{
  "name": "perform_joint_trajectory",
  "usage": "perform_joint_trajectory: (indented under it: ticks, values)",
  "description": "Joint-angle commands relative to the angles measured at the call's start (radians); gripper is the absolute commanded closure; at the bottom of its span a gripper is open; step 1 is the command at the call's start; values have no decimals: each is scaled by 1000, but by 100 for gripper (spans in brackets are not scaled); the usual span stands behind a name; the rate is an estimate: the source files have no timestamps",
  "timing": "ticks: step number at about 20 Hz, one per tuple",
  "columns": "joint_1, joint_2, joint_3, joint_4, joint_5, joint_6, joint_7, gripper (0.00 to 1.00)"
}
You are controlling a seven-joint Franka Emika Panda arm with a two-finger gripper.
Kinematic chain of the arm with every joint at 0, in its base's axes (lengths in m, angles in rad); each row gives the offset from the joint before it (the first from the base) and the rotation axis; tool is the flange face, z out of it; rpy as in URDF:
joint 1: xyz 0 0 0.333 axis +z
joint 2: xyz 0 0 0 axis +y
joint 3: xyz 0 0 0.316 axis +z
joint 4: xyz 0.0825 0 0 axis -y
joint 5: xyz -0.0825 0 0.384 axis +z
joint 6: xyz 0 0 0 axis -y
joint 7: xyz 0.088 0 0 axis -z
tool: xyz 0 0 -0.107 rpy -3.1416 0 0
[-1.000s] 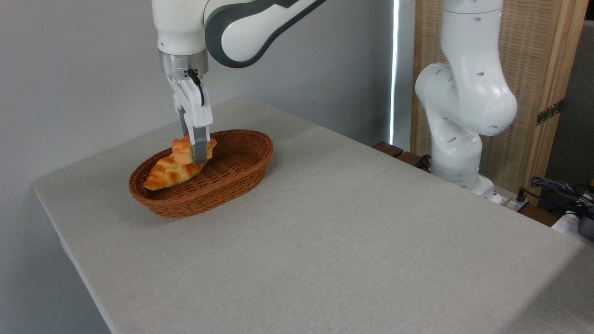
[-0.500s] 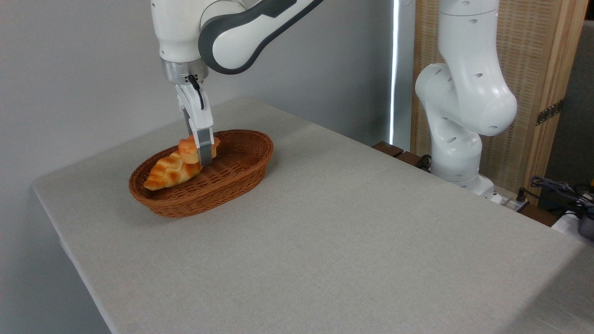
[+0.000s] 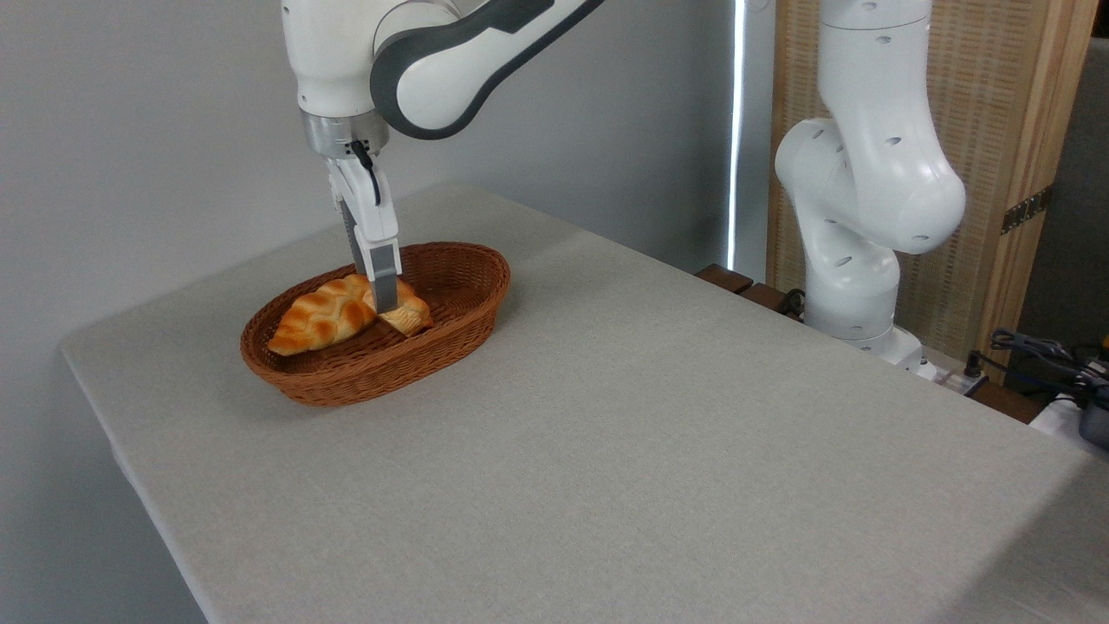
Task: Put bread into the basket
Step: 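Lower the roll into the basket and open the gripper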
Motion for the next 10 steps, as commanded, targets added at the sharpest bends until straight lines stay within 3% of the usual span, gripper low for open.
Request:
perform_joint_trajectory:
  ticks: [1,6,10]
  values:
    - [1,8,0,13,8,15,-19,0]
    - [16,1,17,18,8,15,-19,0]
    - [16,-6,115,62,9,13,-16,0]
